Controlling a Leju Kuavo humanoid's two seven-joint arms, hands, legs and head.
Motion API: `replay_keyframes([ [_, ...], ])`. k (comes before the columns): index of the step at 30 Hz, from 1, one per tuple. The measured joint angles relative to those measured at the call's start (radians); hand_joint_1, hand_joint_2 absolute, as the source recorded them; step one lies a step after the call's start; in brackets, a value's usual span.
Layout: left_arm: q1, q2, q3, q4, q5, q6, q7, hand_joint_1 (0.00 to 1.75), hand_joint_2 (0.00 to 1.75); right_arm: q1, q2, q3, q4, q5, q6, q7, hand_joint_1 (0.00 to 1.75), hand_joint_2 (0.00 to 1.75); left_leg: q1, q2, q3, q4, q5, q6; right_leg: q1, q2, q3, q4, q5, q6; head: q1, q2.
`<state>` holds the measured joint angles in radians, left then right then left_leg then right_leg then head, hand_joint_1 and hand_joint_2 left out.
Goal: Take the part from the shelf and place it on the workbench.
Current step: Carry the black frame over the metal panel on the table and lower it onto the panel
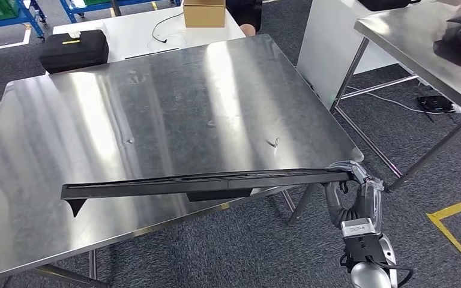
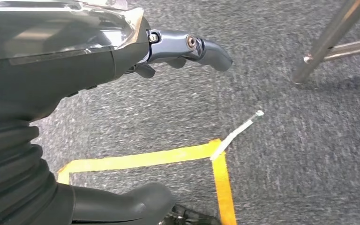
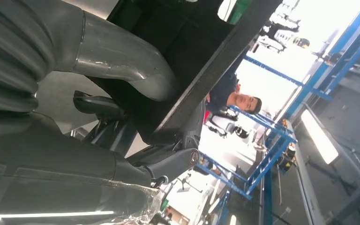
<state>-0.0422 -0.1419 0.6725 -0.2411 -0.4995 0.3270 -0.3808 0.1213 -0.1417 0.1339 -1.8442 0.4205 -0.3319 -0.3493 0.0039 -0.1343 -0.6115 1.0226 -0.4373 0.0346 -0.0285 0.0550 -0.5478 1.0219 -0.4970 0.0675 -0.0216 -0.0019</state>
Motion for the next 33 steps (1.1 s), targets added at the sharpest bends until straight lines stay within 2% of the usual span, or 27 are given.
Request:
replay_keyframes([
  [1, 0.002, 0.000, 0.000, 0.000, -0.001, 0.000, 0.000, 0.00, 1.75, -0.001, -0.001, 0.002, 0.000, 0.001, 0.000, 0.000, 1.75, 1.75, 0.001, -0.008, -0.003, -0.002, 0.003, -0.005, 0.000, -0.011, 0.001, -0.001, 0.003, -0.009, 0.000, 0.000],
  [2, 0.005, 0.001, 0.000, 0.000, -0.001, 0.000, 0.001, 0.00, 1.75, -0.004, -0.001, 0.003, 0.001, 0.001, 0.000, 0.000, 1.75, 1.75, 0.002, -0.003, -0.006, 0.000, 0.002, -0.010, -0.001, -0.020, 0.001, -0.001, 0.005, -0.016, 0.000, 0.000],
  [3, 0.006, 0.002, 0.000, 0.000, -0.002, 0.000, 0.001, 0.00, 1.75, -0.006, -0.002, 0.005, 0.001, 0.002, 0.000, 0.000, 1.75, 1.75, 0.002, 0.016, -0.012, 0.012, -0.007, -0.015, -0.003, -0.031, 0.002, -0.002, 0.007, -0.024, -0.002, 0.000],
  [4, 0.005, 0.002, 0.000, 0.000, -0.003, 0.000, 0.001, 0.00, 1.75, -0.008, -0.002, 0.007, 0.002, 0.002, 0.001, 0.000, 1.75, 1.75, 0.001, 0.045, -0.027, 0.043, -0.026, -0.018, -0.005, -0.042, 0.003, -0.004, 0.007, -0.033, -0.004, 0.000],
  [6, 0.002, 0.001, 0.000, 0.000, -0.004, 0.000, 0.002, 0.00, 1.75, -0.008, -0.003, 0.008, 0.002, 0.003, 0.001, 0.000, 1.75, 1.75, 0.002, 0.105, -0.085, 0.159, -0.089, -0.025, -0.002, -0.066, 0.004, -0.004, 0.005, -0.046, -0.008, 0.000],
  [7, 0.001, 0.001, 0.000, 0.000, -0.005, 0.000, 0.002, 0.00, 1.75, -0.008, -0.003, 0.008, 0.003, 0.003, 0.001, 0.000, 1.75, 1.75, 0.004, 0.118, -0.119, 0.225, -0.115, -0.028, 0.000, -0.080, 0.004, -0.004, 0.004, -0.049, -0.008, 0.000],
  [8, 0.001, 0.001, 0.000, 0.000, -0.006, 0.000, 0.002, 0.00, 1.75, -0.008, -0.003, 0.008, 0.003, 0.003, 0.001, 0.000, 1.75, 1.75, 0.005, 0.124, -0.142, 0.269, -0.127, -0.029, 0.003, -0.094, 0.005, -0.004, 0.003, -0.051, -0.008, 0.000],
  [9, 0.002, 0.001, 0.000, 0.000, -0.007, 0.000, 0.002, 0.00, 1.75, -0.008, -0.003, 0.008, 0.004, 0.003, 0.001, 0.000, 1.75, 1.75, 0.006, 0.128, -0.149, 0.280, -0.121, -0.029, 0.004, -0.107, 0.006, -0.004, 0.001, -0.052, -0.008, 0.000],
  [10, 0.002, 0.001, 0.000, 0.000, -0.007, 0.000, 0.002, 0.00, 1.75, -0.008, -0.003, 0.009, 0.005, 0.003, 0.001, 0.000, 1.75, 1.75, 0.007, 0.133, -0.134, 0.251, -0.097, -0.028, 0.005, -0.119, 0.008, -0.004, 0.000, -0.052, -0.008, 0.000],
  [11, 0.003, 0.001, 0.000, 0.000, -0.007, 0.000, 0.003, 0.00, 1.75, -0.008, -0.003, 0.009, 0.005, 0.003, 0.001, 0.000, 1.75, 1.75, 0.006, 0.144, -0.101, 0.189, -0.064, -0.024, 0.006, -0.131, 0.010, -0.004, -0.003, -0.052, -0.008, 0.000],
  [13, 0.000, 0.002, 0.000, -0.001, -0.008, -0.001, 0.004, 0.00, 1.75, -0.009, -0.004, 0.010, 0.005, 0.003, 0.001, 0.001, 1.75, 1.75, 0.000, 0.186, -0.030, 0.059, -0.020, -0.013, 0.011, -0.150, 0.014, -0.004, -0.009, -0.045, -0.008, 0.000],
  [14, -0.002, 0.003, 0.000, -0.001, -0.009, -0.002, 0.005, 0.00, 1.75, -0.010, -0.004, 0.011, 0.005, 0.005, 0.001, 0.001, 1.75, 1.75, -0.004, 0.200, -0.009, 0.023, -0.013, -0.009, 0.014, -0.158, 0.017, -0.004, -0.012, -0.040, -0.007, 0.000],
  [15, -0.003, 0.003, -0.001, -0.002, -0.010, -0.002, 0.006, 0.00, 1.75, -0.010, -0.005, 0.012, 0.005, 0.007, 0.002, 0.002, 1.75, 1.75, -0.009, 0.205, -0.003, 0.011, -0.016, -0.006, 0.016, -0.165, 0.019, -0.005, -0.015, -0.035, -0.006, 0.000],
  [17, -0.003, 0.002, -0.001, -0.002, -0.012, -0.004, 0.010, 0.00, 1.75, -0.013, -0.006, 0.017, 0.005, 0.013, 0.006, 0.006, 1.75, 1.75, -0.011, 0.186, -0.002, 0.005, -0.013, 0.003, 0.017, -0.175, 0.024, -0.007, -0.018, -0.024, -0.005, 0.000],
  [18, -0.004, 0.001, -0.001, -0.003, -0.013, -0.005, 0.012, 0.00, 1.75, -0.015, -0.006, 0.020, 0.006, 0.014, 0.008, 0.008, 1.75, 1.75, -0.009, 0.179, 0.001, -0.001, -0.010, 0.009, 0.016, -0.163, 0.023, -0.002, -0.022, -0.019, -0.004, 0.000],
  [19, -0.005, 0.001, -0.001, -0.003, -0.015, -0.006, 0.013, 0.00, 1.75, -0.018, -0.008, 0.023, 0.006, 0.016, 0.010, 0.009, 1.75, 1.75, -0.006, 0.172, 0.004, -0.008, -0.006, 0.015, 0.015, -0.141, 0.014, 0.019, -0.035, -0.017, -0.004, 0.000],
  [21, -0.010, -0.002, -0.001, -0.005, -0.021, -0.009, 0.016, 0.00, 1.75, -0.029, -0.013, 0.030, 0.011, 0.023, 0.014, 0.009, 1.75, 1.75, -0.003, 0.159, 0.008, -0.014, -0.002, 0.023, 0.012, -0.086, -0.035, 0.123, -0.081, -0.021, -0.002, 0.000],
  [23, -0.015, -0.005, -0.003, -0.007, -0.027, -0.012, 0.019, 0.00, 1.75, -0.047, -0.018, 0.040, 0.018, 0.036, 0.020, 0.011, 1.75, 1.75, -0.002, 0.144, 0.007, -0.013, -0.002, 0.025, 0.012, -0.064, -0.101, 0.246, -0.122, -0.021, -0.001, 0.000],
  [24, -0.016, -0.007, -0.004, -0.007, -0.029, -0.012, 0.020, 0.00, 1.75, -0.057, -0.020, 0.045, 0.022, 0.041, 0.024, 0.014, 1.75, 1.75, -0.002, 0.137, 0.008, -0.013, -0.002, 0.025, 0.012, -0.061, -0.117, 0.270, -0.121, -0.016, -0.001, 0.000],
  [25, -0.016, -0.008, -0.005, -0.007, -0.030, -0.012, 0.022, 0.00, 1.75, -0.066, -0.022, 0.050, 0.025, 0.045, 0.026, 0.017, 1.75, 1.75, -0.001, 0.130, 0.009, -0.012, -0.003, 0.024, 0.010, -0.061, -0.114, 0.251, -0.103, -0.007, -0.001, 0.000],
  [27, -0.016, -0.011, -0.006, -0.007, -0.032, -0.013, 0.024, 0.00, 1.75, -0.087, -0.025, 0.057, 0.029, 0.048, 0.031, 0.021, 1.75, 1.75, 0.002, 0.116, 0.012, -0.009, -0.006, 0.019, 0.003, -0.060, -0.062, 0.120, -0.038, 0.014, 0.000, 0.000],
  [28, -0.017, -0.011, -0.006, -0.008, -0.035, -0.015, 0.025, 0.00, 1.75, -0.102, -0.025, 0.062, 0.031, 0.052, 0.035, 0.024, 1.75, 1.75, 0.000, 0.112, 0.011, -0.005, -0.008, 0.014, 0.001, -0.058, -0.035, 0.056, -0.011, 0.018, 0.000, 0.000],
  [29, -0.017, -0.011, -0.008, -0.008, -0.039, -0.017, 0.027, 0.00, 1.75, -0.122, -0.026, 0.068, 0.034, 0.058, 0.041, 0.029, 1.75, 1.75, -0.002, 0.109, 0.009, -0.002, -0.010, 0.008, 0.000, -0.056, -0.018, 0.015, 0.006, 0.016, 0.000, 0.000],
  [30, -0.018, -0.011, -0.010, -0.009, -0.044, -0.019, 0.029, 0.00, 1.75, -0.146, -0.026, 0.075, 0.038, 0.069, 0.048, 0.038, 1.75, 1.75, -0.004, 0.108, 0.006, 0.001, -0.011, 0.005, -0.002, -0.054, -0.012, -0.003, 0.012, 0.009, 0.000, 0.000],
  [31, -0.020, -0.010, -0.013, -0.009, -0.050, -0.022, 0.033, 0.00, 1.75, -0.176, -0.027, 0.083, 0.044, 0.083, 0.058, 0.051, 1.75, 1.75, -0.007, 0.108, 0.003, 0.002, -0.010, 0.007, 0.000, -0.052, -0.012, -0.003, 0.014, 0.002, -0.001, 0.000],
  [33, -0.025, -0.009, -0.019, -0.009, -0.062, -0.028, 0.040, 0.00, 1.75, -0.260, -0.029, 0.103, 0.067, 0.120, 0.085, 0.100, 1.75, 1.75, -0.007, 0.110, 0.002, 0.001, -0.006, 0.020, -0.001, -0.049, -0.014, -0.003, 0.018, -0.005, -0.001, 0.000],
])
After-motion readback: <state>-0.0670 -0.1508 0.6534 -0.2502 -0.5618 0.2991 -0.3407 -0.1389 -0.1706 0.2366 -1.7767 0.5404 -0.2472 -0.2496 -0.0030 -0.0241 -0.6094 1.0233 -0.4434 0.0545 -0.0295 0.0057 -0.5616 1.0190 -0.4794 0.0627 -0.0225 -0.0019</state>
